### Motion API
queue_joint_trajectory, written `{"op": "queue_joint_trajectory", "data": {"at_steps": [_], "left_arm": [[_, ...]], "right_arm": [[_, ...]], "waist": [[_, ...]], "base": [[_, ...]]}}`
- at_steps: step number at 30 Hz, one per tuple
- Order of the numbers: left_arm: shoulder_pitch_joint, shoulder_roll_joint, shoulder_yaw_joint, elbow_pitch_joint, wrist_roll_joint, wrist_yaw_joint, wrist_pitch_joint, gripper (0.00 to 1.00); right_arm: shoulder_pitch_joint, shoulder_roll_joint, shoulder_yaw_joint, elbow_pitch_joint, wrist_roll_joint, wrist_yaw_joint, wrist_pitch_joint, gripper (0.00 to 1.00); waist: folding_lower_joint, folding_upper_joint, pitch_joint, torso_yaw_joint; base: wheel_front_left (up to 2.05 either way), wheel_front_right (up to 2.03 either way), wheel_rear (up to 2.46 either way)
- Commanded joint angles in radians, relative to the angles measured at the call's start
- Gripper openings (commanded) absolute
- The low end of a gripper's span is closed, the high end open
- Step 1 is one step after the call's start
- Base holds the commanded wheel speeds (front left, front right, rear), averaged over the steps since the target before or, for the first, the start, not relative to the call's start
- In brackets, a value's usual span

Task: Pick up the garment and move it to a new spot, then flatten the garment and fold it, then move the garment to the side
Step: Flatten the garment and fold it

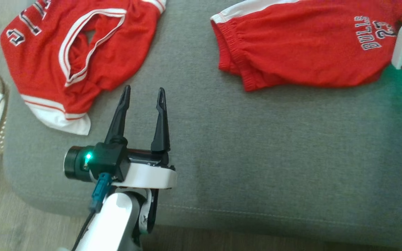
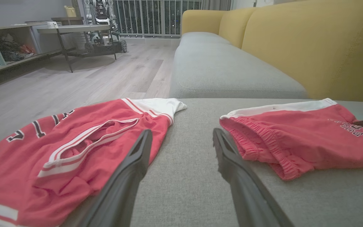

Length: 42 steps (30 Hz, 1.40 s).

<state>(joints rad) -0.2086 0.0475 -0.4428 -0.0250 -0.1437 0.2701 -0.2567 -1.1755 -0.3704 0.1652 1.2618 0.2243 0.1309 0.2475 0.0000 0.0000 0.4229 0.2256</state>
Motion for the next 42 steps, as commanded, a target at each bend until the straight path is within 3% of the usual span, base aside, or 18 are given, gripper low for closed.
{"op": "queue_joint_trajectory", "data": {"at_steps": [1,8,19,28,42], "left_arm": [[-0.009,0.003,0.038,-0.028,0.002,0.002,-0.005,1.0],[0.003,0.003,0.068,-0.027,0.022,-0.009,-0.005,1.0],[0.021,0.003,0.095,-0.024,0.045,-0.034,-0.005,1.0],[0.042,0.003,0.091,-0.012,0.042,-0.04,-0.005,1.0],[0.065,0.003,0.086,-0.007,0.019,-0.034,-0.005,1.0]], "right_arm": [[0.061,0.007,0.027,-0.005,0.01,0.0,-0.011,0.0],[0.063,-0.032,0.086,-0.053,0.022,0.0,-0.054,0.0],[0.058,-0.171,0.136,-0.096,0.047,0.0,-0.09,0.0],[0.065,-0.127,0.214,-0.172,0.083,0.0,-0.097,0.0],[0.098,-0.031,0.425,-0.451,0.183,0.0,-0.026,0.0]], "waist": [[0.0,0.0,-0.018,-0.029],[0.0,0.0,-0.041,-0.103],[0.0,0.0,-0.073,-0.178],[0.0,0.0,-0.109,-0.184],[0.0,0.0,-0.141,-0.166]], "base": [[0.0,0.0,0.0],[0.0,0.0,0.0],[0.0,0.0,0.0],[0.0,0.0,0.0],[0.0,0.0,0.0]]}}
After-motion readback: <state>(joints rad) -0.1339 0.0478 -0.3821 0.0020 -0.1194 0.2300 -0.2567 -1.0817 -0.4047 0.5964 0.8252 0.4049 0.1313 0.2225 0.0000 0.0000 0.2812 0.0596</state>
